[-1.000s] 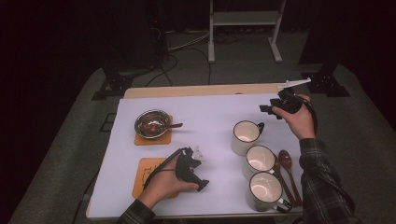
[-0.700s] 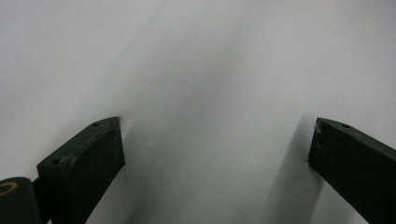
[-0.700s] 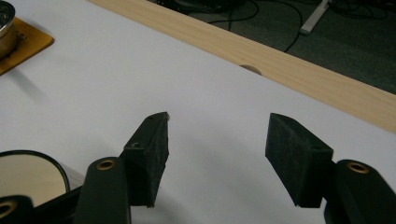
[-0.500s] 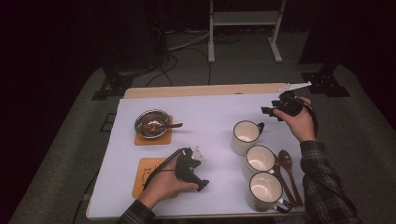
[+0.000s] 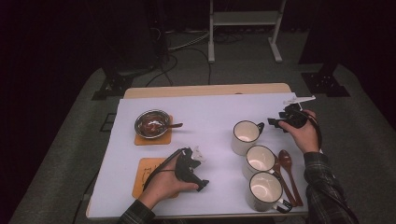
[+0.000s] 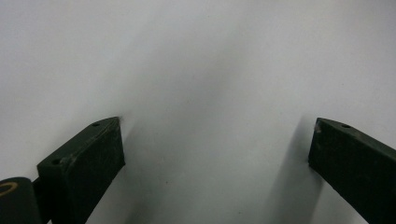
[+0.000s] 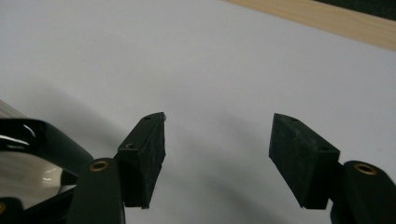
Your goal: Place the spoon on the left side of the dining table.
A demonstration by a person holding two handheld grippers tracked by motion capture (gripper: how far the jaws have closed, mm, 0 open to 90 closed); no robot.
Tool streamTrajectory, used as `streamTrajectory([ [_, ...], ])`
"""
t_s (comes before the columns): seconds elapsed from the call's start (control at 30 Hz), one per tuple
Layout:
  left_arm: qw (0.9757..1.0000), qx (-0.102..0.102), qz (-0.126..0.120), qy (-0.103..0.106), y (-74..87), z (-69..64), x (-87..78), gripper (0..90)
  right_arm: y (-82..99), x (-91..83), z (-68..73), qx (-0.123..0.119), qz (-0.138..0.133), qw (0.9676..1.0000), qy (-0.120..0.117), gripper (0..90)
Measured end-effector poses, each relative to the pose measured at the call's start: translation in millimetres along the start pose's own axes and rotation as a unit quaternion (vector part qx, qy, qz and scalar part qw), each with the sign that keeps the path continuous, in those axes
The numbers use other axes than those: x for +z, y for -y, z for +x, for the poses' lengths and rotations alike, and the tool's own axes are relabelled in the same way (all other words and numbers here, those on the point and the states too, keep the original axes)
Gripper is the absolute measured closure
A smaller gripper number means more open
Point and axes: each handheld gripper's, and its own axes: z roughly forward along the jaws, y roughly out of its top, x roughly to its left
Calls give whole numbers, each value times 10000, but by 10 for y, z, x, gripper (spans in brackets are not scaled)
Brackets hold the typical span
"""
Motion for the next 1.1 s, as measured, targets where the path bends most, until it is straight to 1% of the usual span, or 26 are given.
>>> streamTrajectory([
  [0.03, 10000, -9, -25, 2, 7, 0, -2, 21, 17, 16, 3, -14, 26, 10000, 17, 333],
  [0.07, 10000, 1, -56, 4, 14, 1, -3, 21, 48, 42, 2, -75, 66, 9999, 83, 330],
  [0.2, 9999, 23, -142, 3, 33, 0, -13, 30, 133, 114, -23, -88, 134, 9997, 168, 305],
  [0.23, 9999, 25, -140, 8, 32, 3, -17, 33, 153, 126, -33, -50, 147, 9998, 141, 299],
  [0.3, 9999, 14, -132, 0, 24, 15, -28, 50, 182, 148, -44, -22, 162, 9997, 193, 292],
  [0.33, 9999, 13, -148, 0, 21, 22, -40, 66, 193, 158, -47, -11, 163, 9997, 188, 289],
  [0.37, 9997, 55, -224, -17, 22, 32, -54, 109, 202, 166, -52, -15, 158, 9997, 182, 279],
  [0.4, 9996, 55, -267, -53, 21, 39, -64, 158, 209, 174, -54, -23, 155, 9997, 194, 272],
  [0.47, 9995, 17, -308, -122, 16, 54, -75, 159, 227, 191, -65, 12, 138, 9997, 193, 269],
  [0.5, 9995, 25, -289, -122, 14, 68, -85, 163, 237, 199, -72, 23, 128, 9997, 201, 269],
  [0.57, 9994, -24, -334, -73, 11, 91, -100, 206, 263, 215, -76, 53, 126, 9997, 205, 267],
  [0.67, 9991, -56, -402, -141, 4, 125, -137, 251, 287, 243, -64, 4, 208, 9995, 219, 260],
  [0.77, 9986, -119, -488, -166, 8, 158, -162, 311, 292, 258, -54, -8, 191, 9995, 244, 251],
  [0.8, 9987, -133, -469, -171, 6, 172, -177, 325, 294, 259, -53, 1, 185, 9995, 250, 247],
  [0.87, 9986, -112, -474, -182, 6, 202, -196, 371, 304, 264, -47, 20, 145, 9995, 273, 243],
  [0.97, 9985, -135, -496, -179, 3, 239, -221, 432, 325, 264, -48, 43, 74, 9996, 267, 240],
  [1.1, 9982, -204, -552, -149, -8, 287, -257, 518, 346, 264, -42, 64, 1, 9996, 277, 238],
])
